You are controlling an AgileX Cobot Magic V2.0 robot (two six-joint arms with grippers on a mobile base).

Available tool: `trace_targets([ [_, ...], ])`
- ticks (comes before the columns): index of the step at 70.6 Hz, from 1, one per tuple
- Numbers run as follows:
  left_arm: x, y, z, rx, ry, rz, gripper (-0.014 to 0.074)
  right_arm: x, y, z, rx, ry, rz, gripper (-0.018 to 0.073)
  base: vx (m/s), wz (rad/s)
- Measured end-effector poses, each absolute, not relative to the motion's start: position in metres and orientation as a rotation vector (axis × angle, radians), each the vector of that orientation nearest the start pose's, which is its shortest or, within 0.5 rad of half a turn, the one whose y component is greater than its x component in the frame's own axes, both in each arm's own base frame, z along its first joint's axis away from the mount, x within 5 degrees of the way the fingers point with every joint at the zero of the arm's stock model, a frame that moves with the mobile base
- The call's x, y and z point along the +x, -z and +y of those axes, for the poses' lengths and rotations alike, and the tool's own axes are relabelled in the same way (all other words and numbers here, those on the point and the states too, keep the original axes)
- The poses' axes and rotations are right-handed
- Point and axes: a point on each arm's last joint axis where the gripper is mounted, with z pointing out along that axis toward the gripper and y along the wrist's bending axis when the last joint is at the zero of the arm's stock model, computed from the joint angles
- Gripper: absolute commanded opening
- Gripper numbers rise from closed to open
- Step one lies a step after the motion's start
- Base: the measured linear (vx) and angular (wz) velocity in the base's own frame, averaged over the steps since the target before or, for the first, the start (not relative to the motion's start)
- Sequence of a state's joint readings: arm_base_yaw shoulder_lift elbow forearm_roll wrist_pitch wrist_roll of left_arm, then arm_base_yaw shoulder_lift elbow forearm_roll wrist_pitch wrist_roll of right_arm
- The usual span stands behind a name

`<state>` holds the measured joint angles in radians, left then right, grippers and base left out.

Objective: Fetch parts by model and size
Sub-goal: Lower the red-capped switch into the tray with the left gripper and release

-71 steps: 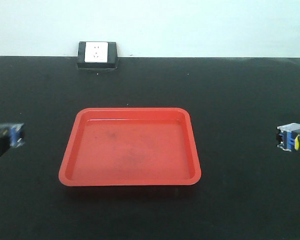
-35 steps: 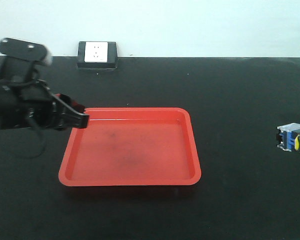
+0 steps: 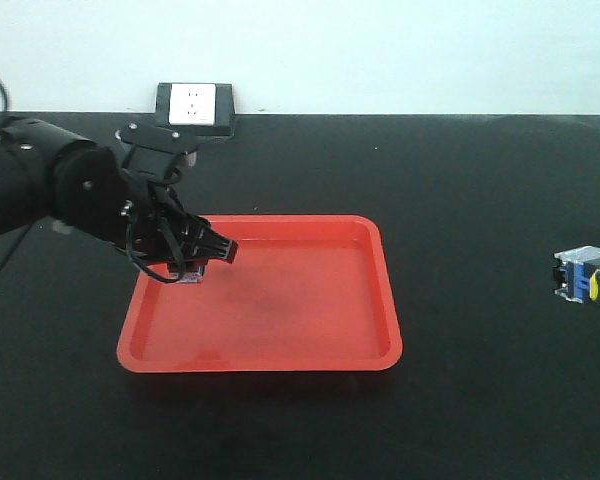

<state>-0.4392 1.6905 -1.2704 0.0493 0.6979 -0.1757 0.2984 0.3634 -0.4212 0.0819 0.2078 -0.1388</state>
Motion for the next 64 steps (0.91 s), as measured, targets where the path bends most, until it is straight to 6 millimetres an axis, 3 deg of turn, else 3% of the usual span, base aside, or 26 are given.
trace_targets([
  [16,0.352,-0.234,-0.152,0.353,0.122,2.669,0.0077,0.081,-0.312,0.027,-0.303,-0.198,1.608,-0.0006,0.0,0.0],
  [40,0.362,-0.198,-0.156,0.353,0.098,2.754,0.0118,0.081,-0.312,0.027,-0.303,-0.198,1.608,-0.0006,0.0,0.0],
  [50,0.364,-0.189,-0.157,0.355,0.091,2.775,0.0202,0.081,-0.312,0.027,-0.303,-0.198,1.608,-0.0006,0.0,0.0],
  [64,0.365,-0.187,-0.157,0.35,0.092,2.776,0.0407,0.081,-0.312,0.027,-0.303,-0.198,1.608,-0.0006,0.0,0.0],
])
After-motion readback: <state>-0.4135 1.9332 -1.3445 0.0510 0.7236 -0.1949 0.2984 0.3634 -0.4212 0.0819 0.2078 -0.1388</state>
